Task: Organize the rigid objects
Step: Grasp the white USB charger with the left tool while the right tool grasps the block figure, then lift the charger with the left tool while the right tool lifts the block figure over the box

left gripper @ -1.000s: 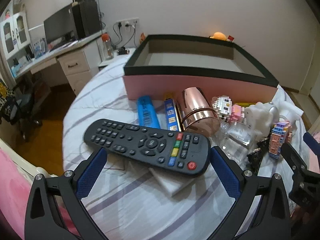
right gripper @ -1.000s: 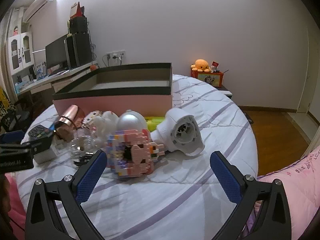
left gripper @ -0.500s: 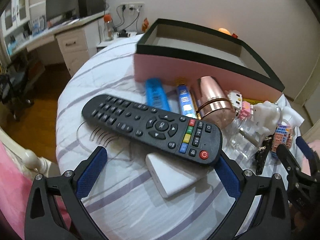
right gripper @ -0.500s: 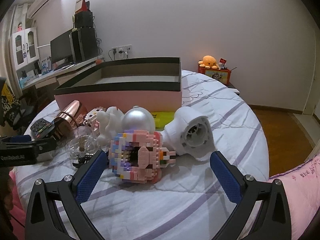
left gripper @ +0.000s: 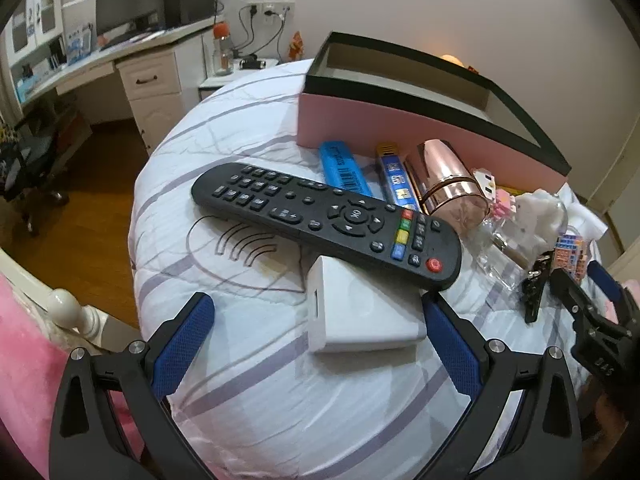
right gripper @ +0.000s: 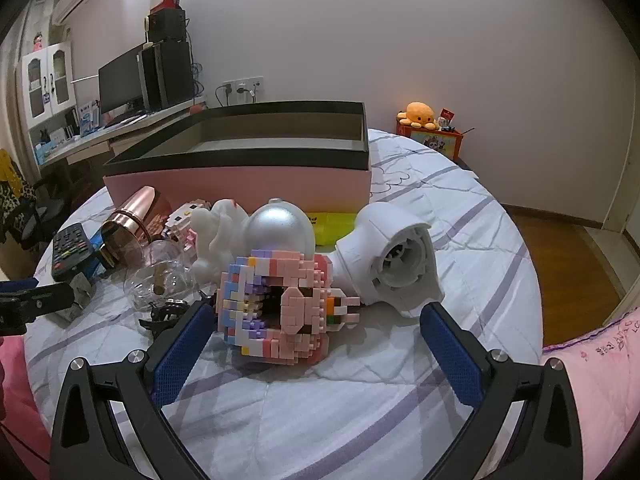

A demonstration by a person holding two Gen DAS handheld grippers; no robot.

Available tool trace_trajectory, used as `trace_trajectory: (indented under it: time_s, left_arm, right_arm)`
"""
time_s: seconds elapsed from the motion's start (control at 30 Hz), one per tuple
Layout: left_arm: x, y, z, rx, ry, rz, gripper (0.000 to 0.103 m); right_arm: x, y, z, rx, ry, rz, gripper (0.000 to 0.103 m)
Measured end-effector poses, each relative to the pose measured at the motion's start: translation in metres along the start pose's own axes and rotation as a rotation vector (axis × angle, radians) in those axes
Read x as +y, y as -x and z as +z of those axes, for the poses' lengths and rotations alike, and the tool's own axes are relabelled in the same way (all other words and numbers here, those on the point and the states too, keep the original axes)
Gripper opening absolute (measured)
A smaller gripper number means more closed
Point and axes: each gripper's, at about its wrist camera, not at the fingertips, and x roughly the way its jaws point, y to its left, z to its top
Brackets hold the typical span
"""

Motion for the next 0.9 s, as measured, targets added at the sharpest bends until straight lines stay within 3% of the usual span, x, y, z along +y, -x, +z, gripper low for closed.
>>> trace_trajectory:
  time_s: [0.43,0.7,0.77,0.83,0.9]
  left_arm:
    - [-0.009,-0.003,-0.014,-0.113,-0.139,-0.004,0.103]
    - [-0.007,-0.003,-0.021,-0.185,-0.162,-0.013,0.102]
    - [-0.005,-0.001,-0.021,-0.185,-0.162,-0.036,0.093]
    - [-0.007,0.002,-0.019,-0.183,-0.179,-0.062,0.072]
    - [-0.006,0.003,-0.016,-0.166,-0.188,-0.077,0.072]
  right_arm:
    - [-0.004,-0.002,-0.001,0.012,-0.031,0.012,0.103]
    - [-0.004,-0.004,-0.001,0.017,-0.027,0.007,0.103]
    - [-0.005,-0.005,-0.001,0.018,-0.027,0.007,0.103]
    - [-0.005,-0.004,-0.001,0.017,-0.030,0.007,0.103]
    - [-0.005,-0.003,-0.002,0.010,-0.033,0.006,0.103]
